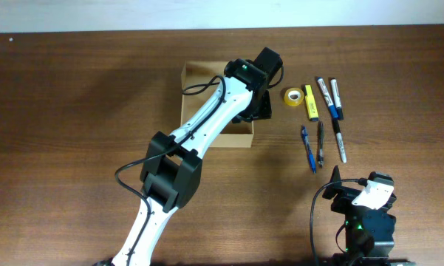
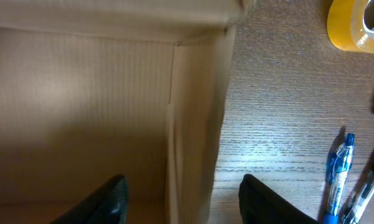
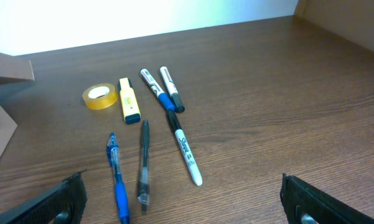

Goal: Pack container

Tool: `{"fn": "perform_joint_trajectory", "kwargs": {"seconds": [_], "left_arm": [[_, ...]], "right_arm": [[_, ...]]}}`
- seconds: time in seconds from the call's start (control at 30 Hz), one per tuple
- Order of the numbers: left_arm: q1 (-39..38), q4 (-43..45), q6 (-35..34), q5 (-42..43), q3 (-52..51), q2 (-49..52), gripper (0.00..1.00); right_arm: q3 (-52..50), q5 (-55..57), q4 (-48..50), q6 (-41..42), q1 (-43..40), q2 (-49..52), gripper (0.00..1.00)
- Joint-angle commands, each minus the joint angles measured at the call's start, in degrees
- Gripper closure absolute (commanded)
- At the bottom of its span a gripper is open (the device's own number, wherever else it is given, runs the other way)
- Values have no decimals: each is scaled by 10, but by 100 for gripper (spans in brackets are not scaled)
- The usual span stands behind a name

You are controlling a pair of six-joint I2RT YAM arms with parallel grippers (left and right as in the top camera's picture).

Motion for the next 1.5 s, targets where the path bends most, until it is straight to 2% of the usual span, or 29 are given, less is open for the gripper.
{"fn": "perform_joint_trajectory", "kwargs": {"seconds": [0.0, 0.13, 0.3, 0.43, 0.53, 0.8, 1.0, 1.2, 1.3, 1.37, 1.47], "left_arm": [[-3, -11, 8, 6, 18, 5, 38], [-3, -54, 38, -6, 76, 5, 38], [-3, -179, 59, -76, 239, 5, 38], [1, -269, 59, -137, 332, 5, 37], [8, -276, 106, -137, 367, -3, 37], [69, -276, 160, -208, 371, -97, 35], [174, -276, 199, -246, 368, -176, 34], [308, -276, 215, -233, 368, -203, 22], [361, -276, 216, -233, 351, -201, 13], [389, -276, 216, -233, 327, -201, 1], [427, -273, 215, -234, 276, -201, 0]], "right_arm": [[-4, -1, 0, -4, -4, -7, 1], [-4, -1, 0, -4, -4, -7, 1], [-4, -1, 0, -4, -4, -7, 1], [-4, -1, 0, -4, -4, -7, 1], [-4, -1, 0, -4, -4, -7, 1], [-4, -1, 0, -4, -4, -7, 1], [-4, -1, 0, -4, -4, -7, 1], [-4, -1, 0, -4, -4, -7, 1], [-4, -24, 0, -4, -4, -7, 1], [1, -55, -1, -8, -4, -6, 1], [30, -129, -2, -50, -4, 6, 1]]}}
